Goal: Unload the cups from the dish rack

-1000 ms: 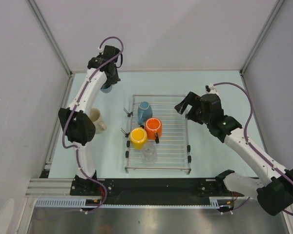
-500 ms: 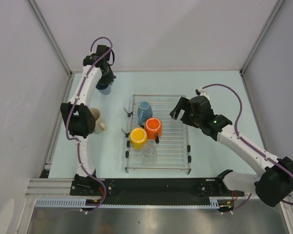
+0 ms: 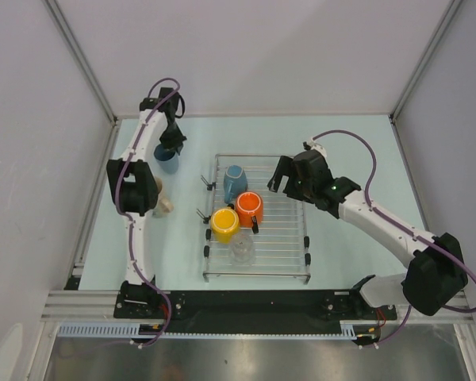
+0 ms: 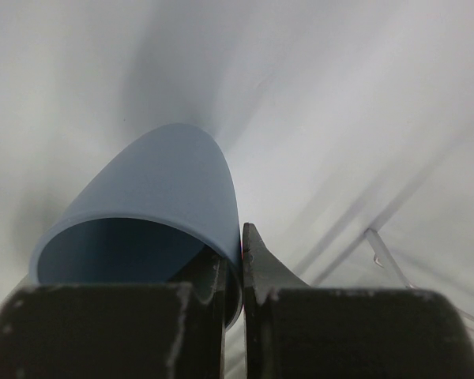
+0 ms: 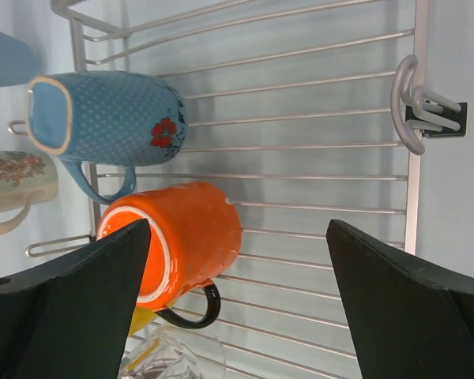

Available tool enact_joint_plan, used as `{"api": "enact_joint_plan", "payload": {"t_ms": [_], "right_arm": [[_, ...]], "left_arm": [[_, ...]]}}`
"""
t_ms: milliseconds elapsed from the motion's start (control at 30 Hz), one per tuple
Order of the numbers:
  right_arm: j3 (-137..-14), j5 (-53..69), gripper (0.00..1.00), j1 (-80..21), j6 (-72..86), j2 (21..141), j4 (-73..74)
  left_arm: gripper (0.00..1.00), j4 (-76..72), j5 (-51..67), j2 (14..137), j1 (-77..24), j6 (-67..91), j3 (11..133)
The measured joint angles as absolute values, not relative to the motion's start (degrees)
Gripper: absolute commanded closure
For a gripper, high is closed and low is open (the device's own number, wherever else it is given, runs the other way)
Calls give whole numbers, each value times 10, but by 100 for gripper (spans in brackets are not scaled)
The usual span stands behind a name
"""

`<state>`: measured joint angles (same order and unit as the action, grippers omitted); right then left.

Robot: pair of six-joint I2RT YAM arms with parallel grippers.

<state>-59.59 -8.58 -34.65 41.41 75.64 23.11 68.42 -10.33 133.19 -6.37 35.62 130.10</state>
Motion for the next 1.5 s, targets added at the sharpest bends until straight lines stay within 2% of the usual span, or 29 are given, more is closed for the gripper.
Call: {"api": "enact_joint_plan", "payload": {"t_ms": [600, 900, 1033, 1367, 1500], "right_arm": [[-599, -85, 0, -347, 408, 781, 238], [-599, -81, 0, -347, 404, 781, 238], [-599, -78, 0, -347, 402, 781, 238], [-599, -70, 0, -347, 362, 779, 236], [-604, -71, 0, -348, 328, 767, 233]], "left_arm": [[99, 687, -102, 1362, -64, 359, 1307], [75, 682, -102, 1360, -64, 350, 1307], [58, 654, -102, 1331, -64, 345, 1283], [48, 583, -82, 1198, -70, 338, 1245], [24, 518, -79, 1107, -105, 307, 1169]]}}
